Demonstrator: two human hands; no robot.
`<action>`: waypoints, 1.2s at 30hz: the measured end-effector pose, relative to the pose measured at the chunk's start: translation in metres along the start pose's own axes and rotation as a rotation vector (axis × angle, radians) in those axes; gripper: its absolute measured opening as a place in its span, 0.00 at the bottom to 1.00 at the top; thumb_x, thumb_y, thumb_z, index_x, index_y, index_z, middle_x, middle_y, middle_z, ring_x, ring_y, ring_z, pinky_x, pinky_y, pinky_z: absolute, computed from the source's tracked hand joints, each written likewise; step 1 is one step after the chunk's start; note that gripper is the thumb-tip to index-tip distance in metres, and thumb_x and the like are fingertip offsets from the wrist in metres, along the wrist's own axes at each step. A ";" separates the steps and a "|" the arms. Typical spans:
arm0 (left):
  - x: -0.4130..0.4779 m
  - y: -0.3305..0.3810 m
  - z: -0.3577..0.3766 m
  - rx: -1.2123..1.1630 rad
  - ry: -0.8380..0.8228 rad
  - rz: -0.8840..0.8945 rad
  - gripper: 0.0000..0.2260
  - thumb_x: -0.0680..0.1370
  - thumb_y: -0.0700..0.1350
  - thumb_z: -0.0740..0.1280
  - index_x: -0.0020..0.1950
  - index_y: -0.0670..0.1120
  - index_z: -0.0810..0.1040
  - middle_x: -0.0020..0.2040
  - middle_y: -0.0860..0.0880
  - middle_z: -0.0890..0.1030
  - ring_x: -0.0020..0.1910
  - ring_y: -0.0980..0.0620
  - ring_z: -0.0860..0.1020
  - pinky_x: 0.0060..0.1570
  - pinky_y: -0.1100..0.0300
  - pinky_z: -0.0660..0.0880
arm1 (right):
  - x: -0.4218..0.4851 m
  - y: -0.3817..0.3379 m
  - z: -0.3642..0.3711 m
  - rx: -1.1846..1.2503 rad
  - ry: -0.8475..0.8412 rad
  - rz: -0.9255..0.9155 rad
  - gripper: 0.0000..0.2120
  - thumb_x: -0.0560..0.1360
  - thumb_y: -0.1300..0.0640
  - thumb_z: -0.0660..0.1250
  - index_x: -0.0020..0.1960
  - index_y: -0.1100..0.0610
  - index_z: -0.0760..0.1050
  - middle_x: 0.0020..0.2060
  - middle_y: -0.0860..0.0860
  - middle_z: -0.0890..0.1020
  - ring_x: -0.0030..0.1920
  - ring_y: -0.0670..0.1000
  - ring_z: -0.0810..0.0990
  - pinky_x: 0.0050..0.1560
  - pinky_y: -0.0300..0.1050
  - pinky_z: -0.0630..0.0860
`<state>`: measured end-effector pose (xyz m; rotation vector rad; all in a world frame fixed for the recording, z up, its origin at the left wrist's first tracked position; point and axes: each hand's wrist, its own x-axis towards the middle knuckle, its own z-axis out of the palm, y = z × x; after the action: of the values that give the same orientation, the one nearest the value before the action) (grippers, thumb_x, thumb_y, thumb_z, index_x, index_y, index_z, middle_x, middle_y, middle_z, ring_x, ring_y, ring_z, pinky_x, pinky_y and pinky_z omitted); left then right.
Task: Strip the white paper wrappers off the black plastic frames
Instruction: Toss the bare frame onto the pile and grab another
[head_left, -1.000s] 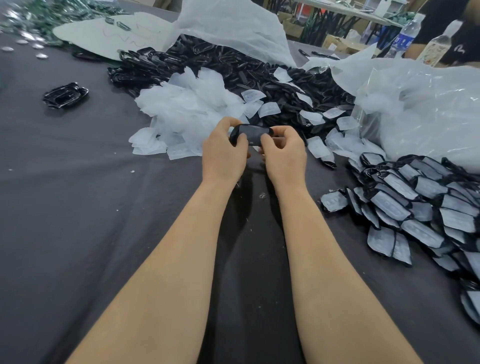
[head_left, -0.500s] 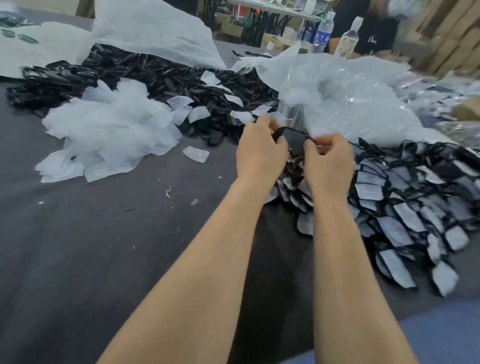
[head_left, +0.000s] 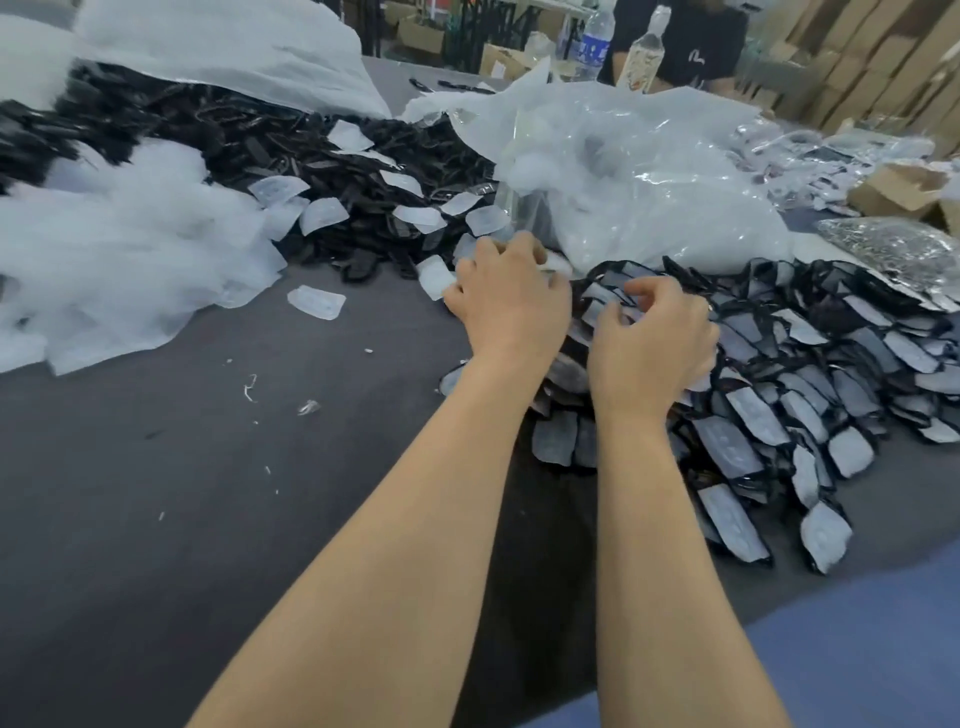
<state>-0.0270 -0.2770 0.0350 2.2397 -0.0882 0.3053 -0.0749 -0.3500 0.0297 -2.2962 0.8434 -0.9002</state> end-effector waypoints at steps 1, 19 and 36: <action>0.003 -0.006 -0.009 -0.062 0.020 -0.023 0.11 0.78 0.50 0.63 0.59 0.50 0.75 0.61 0.48 0.73 0.62 0.46 0.69 0.58 0.53 0.62 | -0.006 -0.010 0.005 0.039 -0.010 -0.034 0.11 0.76 0.57 0.63 0.58 0.52 0.76 0.58 0.52 0.75 0.61 0.56 0.69 0.61 0.50 0.63; 0.017 -0.183 -0.208 -0.483 0.694 -0.340 0.08 0.78 0.39 0.60 0.56 0.45 0.74 0.48 0.53 0.74 0.42 0.58 0.72 0.45 0.67 0.69 | -0.165 -0.202 0.123 0.459 -0.672 -0.459 0.14 0.75 0.65 0.59 0.57 0.59 0.78 0.55 0.55 0.80 0.57 0.54 0.75 0.59 0.46 0.69; 0.032 -0.274 -0.273 0.400 0.295 -0.770 0.16 0.79 0.45 0.57 0.66 0.47 0.72 0.74 0.44 0.61 0.75 0.41 0.53 0.73 0.39 0.43 | -0.190 -0.265 0.163 0.343 -0.709 -0.592 0.12 0.78 0.60 0.59 0.59 0.56 0.76 0.57 0.54 0.76 0.59 0.54 0.74 0.62 0.50 0.69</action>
<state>-0.0020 0.1092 0.0021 2.3882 1.0450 0.2325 0.0273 -0.0001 0.0229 -2.3118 -0.2836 -0.3335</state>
